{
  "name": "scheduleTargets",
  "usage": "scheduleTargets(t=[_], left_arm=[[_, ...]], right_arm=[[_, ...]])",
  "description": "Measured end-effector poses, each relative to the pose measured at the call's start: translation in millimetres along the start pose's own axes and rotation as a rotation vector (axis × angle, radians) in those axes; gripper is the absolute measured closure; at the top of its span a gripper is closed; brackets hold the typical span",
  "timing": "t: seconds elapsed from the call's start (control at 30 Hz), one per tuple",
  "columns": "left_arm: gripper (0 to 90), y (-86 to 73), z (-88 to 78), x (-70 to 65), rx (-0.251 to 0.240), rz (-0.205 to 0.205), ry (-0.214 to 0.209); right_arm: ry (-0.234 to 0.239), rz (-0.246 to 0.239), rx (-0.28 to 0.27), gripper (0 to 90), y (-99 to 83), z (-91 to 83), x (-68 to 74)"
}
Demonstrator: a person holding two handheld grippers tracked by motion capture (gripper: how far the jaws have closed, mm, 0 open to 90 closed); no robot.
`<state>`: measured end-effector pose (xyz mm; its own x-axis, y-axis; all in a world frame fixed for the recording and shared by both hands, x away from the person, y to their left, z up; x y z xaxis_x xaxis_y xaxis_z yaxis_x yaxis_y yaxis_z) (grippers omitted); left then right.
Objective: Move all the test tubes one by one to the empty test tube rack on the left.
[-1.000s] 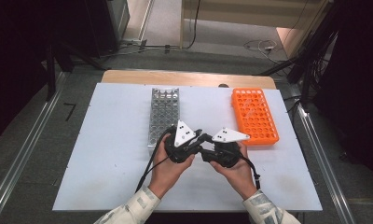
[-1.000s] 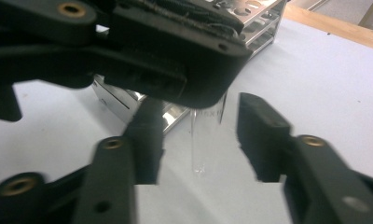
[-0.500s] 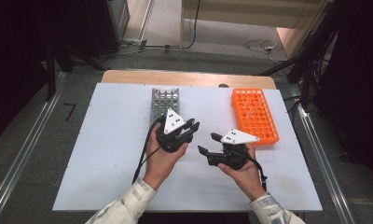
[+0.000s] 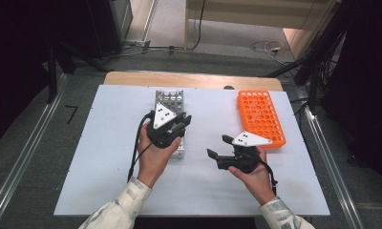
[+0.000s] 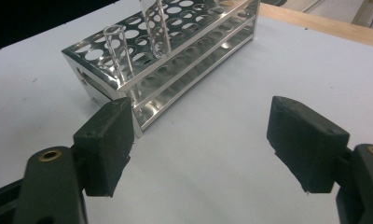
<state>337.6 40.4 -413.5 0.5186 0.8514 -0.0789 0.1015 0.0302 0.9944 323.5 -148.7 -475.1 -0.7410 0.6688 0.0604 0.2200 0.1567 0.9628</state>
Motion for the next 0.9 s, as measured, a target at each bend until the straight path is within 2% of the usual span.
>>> scheduleTargets(t=[0.37,0.6,0.9], left_arm=[[75.7,-2.3,-13.0,11.1,0.017,0.022,0.028],[75.7,-6.5,-13.1,12.4,0.024,0.024,0.032],[75.7,-20.4,-10.6,10.8,0.053,0.022,0.025]], right_arm=[[-0.004,0.003,-0.005,20.0,0.4,-2.7,-3.4],[-0.01,0.001,-0.006,20.1,0.5,-3.4,-4.3],[-0.005,-0.001,-0.007,20.2,0.0,-4.4,-4.6]])
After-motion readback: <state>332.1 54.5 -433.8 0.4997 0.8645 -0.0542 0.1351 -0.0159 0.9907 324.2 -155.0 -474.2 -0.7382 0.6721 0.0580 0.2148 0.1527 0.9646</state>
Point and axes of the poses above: each handheld gripper's, and its own axes: z roughly forward along the jaws, y roughly out of its top, x roughly to its left, the point moved 6 cm from there along z, roughly forward along the jaws, and after that the axes turned 15 degrees about -x, right-handed, at the moved point
